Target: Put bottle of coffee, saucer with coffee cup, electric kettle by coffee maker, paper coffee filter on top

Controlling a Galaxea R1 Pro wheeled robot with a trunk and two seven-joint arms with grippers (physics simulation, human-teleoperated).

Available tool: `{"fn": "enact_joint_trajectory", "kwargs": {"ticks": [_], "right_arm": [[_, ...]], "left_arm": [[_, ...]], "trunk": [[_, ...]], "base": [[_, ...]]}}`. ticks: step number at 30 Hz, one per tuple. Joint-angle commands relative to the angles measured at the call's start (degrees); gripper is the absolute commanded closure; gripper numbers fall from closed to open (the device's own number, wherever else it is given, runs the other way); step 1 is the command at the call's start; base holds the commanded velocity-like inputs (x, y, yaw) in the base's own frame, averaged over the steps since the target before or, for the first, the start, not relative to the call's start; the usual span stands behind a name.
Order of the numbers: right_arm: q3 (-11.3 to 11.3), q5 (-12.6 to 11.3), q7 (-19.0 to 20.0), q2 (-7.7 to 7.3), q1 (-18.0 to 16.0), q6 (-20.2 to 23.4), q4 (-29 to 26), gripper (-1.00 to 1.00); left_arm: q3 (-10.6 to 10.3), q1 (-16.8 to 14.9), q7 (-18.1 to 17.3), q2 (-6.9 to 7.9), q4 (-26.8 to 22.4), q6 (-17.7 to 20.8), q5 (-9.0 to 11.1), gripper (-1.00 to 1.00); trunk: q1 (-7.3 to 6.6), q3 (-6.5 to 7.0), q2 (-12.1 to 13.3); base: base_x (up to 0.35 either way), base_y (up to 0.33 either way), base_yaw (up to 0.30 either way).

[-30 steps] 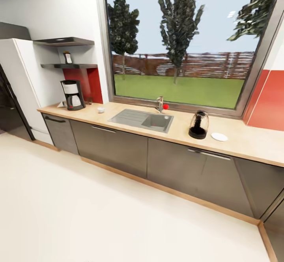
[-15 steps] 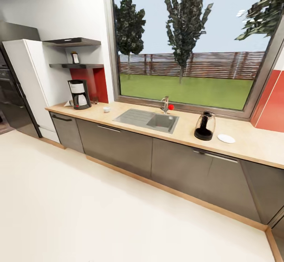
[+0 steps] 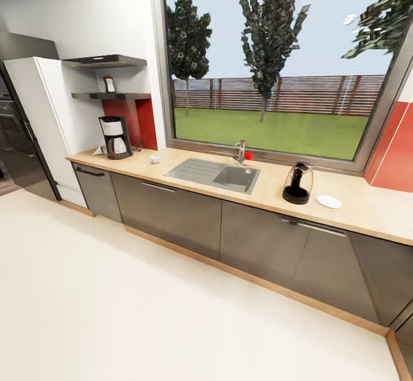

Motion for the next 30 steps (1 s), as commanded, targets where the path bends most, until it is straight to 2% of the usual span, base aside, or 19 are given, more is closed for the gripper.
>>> {"fn": "enact_joint_trajectory", "kwargs": {"ticks": [1, 30], "right_arm": [[0.01, 0.02, -0.03, 0.01, -0.04, -0.18, 0.04, -1.0], [-0.08, -0.09, -0.03, 0.07, -0.04, -0.26, -0.06, -1.0]], "left_arm": [[0.0, -0.01, 0.08, -0.01, -0.01, -0.17, 0.02, -1.0], [-0.09, -0.01, -0.37, 0.04, -0.09, -1.05, -0.12, -1.0]], "trunk": [[0.03, -0.11, -0.11], [0.03, -0.11, -0.11]], "base": [[0.0, 0.0, 0.0], [0.0, 0.0, 0.0]]}}
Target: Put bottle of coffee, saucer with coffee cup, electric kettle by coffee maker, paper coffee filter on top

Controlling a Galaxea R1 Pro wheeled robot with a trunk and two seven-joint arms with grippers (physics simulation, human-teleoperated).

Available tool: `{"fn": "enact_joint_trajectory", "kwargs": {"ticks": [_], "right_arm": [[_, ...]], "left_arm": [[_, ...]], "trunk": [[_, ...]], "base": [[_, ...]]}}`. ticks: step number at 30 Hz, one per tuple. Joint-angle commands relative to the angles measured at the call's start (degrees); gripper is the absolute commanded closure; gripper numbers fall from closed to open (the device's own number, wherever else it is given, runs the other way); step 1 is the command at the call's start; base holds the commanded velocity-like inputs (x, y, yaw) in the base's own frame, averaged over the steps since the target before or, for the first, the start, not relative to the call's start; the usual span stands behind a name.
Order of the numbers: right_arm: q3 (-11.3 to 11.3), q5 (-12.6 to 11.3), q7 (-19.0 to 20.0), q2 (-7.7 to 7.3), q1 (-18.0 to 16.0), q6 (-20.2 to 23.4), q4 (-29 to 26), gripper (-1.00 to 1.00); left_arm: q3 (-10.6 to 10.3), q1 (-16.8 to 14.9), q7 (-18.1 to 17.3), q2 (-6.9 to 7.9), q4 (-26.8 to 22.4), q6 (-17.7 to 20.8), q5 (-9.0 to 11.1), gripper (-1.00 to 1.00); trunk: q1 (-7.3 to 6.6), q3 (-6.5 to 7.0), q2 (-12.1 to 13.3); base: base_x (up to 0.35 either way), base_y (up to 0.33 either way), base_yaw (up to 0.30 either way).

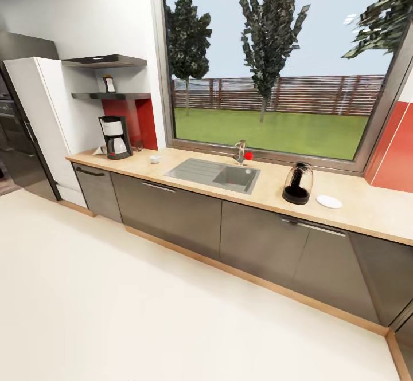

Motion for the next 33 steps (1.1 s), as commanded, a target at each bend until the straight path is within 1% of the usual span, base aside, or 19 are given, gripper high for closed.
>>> {"fn": "enact_joint_trajectory", "kwargs": {"ticks": [1, 6, 10, 26, 33], "right_arm": [[0.0, -0.02, -0.03, 0.02, -0.04, -0.18, 0.04, -1.0], [0.0, -0.05, -0.03, 0.08, -0.04, -0.18, 0.03, -1.0], [0.0, -0.06, -0.03, 0.1, -0.04, -0.18, 0.03, -1.0], [-0.3, -0.15, -0.03, 0.07, -0.04, -0.18, -2.18, -1.0], [-0.27, -0.07, -0.03, 0.03, -0.04, -0.21, -2.25, -1.0]], "left_arm": [[-0.08, -0.01, 0.01, 0.01, -0.03, -0.2, -0.01, -1.0], [-0.2, -0.04, -0.02, -0.06, -0.38, -0.24, -0.26, -1.0], [-0.31, -0.19, -0.2, -0.12, -0.71, -0.19, -0.5, -1.0], [-0.36, -0.35, -0.45, -0.15, -0.98, -0.24, -0.55, -1.0], [-0.44, -0.36, -0.49, -0.07, -1.0, -0.24, -0.63, -1.0]], "trunk": [[0.03, -0.11, -0.11], [0.03, -0.11, -0.11], [0.03, -0.11, -0.11], [0.03, -0.12, -0.11], [0.03, -0.3, -0.11]], "base": [[0.0, 0.0, 0.0], [0.005, 0.0, 0.0], [0.175, 0.0, 0.0], [0.324, 0.0, 0.003], [0.338, 0.0, 0.163]]}}
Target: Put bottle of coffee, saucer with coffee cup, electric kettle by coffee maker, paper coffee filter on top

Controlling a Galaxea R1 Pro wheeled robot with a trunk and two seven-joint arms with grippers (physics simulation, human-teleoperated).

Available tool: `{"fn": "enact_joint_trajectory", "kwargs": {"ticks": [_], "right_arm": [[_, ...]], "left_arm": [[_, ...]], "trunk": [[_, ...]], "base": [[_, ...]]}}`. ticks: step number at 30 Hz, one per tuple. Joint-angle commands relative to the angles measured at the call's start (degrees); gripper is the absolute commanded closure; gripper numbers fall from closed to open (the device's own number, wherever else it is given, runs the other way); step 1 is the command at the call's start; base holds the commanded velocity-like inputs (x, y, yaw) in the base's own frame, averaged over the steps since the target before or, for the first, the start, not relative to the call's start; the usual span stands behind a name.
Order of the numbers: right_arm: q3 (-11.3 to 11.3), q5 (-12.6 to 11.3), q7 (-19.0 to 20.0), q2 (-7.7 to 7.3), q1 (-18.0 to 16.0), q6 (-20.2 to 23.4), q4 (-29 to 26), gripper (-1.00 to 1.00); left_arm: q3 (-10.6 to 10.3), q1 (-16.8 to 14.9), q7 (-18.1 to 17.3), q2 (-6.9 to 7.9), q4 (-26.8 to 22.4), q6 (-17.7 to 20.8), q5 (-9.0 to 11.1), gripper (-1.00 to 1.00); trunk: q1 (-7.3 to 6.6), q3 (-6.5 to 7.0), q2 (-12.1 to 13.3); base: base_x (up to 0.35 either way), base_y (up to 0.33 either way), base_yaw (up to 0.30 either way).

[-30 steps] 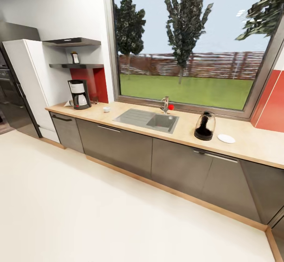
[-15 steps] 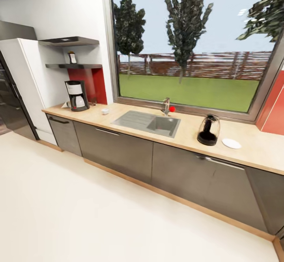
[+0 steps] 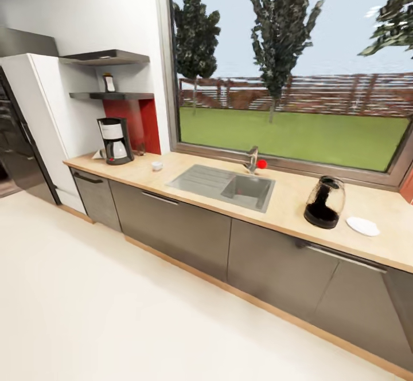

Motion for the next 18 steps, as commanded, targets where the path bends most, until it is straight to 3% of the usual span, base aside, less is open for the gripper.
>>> {"fn": "enact_joint_trajectory", "kwargs": {"ticks": [1, 7, 18], "right_arm": [[-0.02, 0.01, -0.02, 0.0, -0.03, -0.19, 0.03, -1.0], [-0.02, 0.01, -0.02, 0.0, -0.03, -0.19, 0.02, -1.0], [-0.02, 0.01, -0.02, 0.0, -0.03, -0.18, 0.02, -1.0]], "left_arm": [[-0.04, -0.04, -0.01, 0.0, 0.02, -0.17, -0.05, -1.0], [-0.04, -0.04, -0.01, 0.0, 0.02, -0.17, -0.01, -1.0], [-0.04, -0.13, 0.0, 0.0, 0.02, -0.17, 0.02, -1.0]], "trunk": [[0.06, -0.15, -0.11], [0.06, -0.37, -0.11], [0.06, -0.78, -0.11]], "base": [[0.338, 0.0, 0.233], [0.338, 0.059, 0.242], [0.329, 0.164, 0.246]]}}
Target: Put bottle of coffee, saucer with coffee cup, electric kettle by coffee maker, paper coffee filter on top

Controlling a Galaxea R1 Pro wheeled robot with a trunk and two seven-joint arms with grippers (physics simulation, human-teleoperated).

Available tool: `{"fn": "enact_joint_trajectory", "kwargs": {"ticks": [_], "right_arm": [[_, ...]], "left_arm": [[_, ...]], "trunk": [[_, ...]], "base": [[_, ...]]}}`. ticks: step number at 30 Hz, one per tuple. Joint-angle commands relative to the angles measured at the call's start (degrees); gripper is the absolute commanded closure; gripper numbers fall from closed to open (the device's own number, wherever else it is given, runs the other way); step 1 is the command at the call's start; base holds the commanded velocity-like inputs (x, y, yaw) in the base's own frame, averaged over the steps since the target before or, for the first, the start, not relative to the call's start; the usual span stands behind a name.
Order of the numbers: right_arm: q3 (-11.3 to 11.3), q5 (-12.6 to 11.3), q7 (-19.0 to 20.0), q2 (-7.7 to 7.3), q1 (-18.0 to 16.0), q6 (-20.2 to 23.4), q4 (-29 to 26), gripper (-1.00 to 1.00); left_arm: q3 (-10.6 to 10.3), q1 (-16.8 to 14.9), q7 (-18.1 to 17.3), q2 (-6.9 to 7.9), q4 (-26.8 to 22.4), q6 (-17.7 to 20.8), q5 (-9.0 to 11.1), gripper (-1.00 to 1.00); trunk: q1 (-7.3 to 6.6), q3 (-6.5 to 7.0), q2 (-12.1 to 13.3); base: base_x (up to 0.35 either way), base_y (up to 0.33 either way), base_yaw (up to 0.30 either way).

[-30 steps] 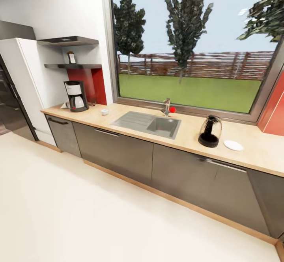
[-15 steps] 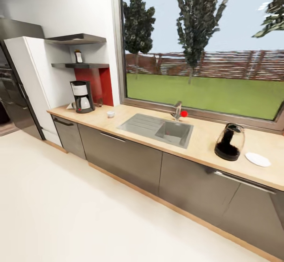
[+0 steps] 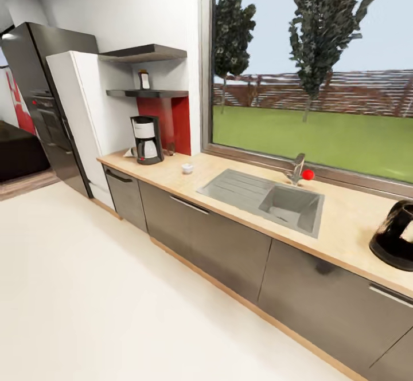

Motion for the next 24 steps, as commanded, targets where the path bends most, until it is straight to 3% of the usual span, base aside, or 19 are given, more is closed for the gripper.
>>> {"fn": "enact_joint_trajectory", "kwargs": {"ticks": [1, 24], "right_arm": [[-0.02, 0.04, -0.03, 0.01, -0.03, -0.17, 0.02, -1.0], [0.24, 0.12, -0.03, -0.26, -0.03, -0.18, 0.02, -1.0]], "left_arm": [[-0.04, -0.05, -0.01, 0.0, 0.04, -0.18, -0.04, -1.0], [0.05, -0.05, -0.01, -0.01, 0.04, -0.88, -0.06, -1.0]], "trunk": [[0.06, -0.14, -0.11], [0.06, -0.19, -0.11]], "base": [[0.327, 0.177, 0.157], [0.327, 0.169, 0.014]]}}
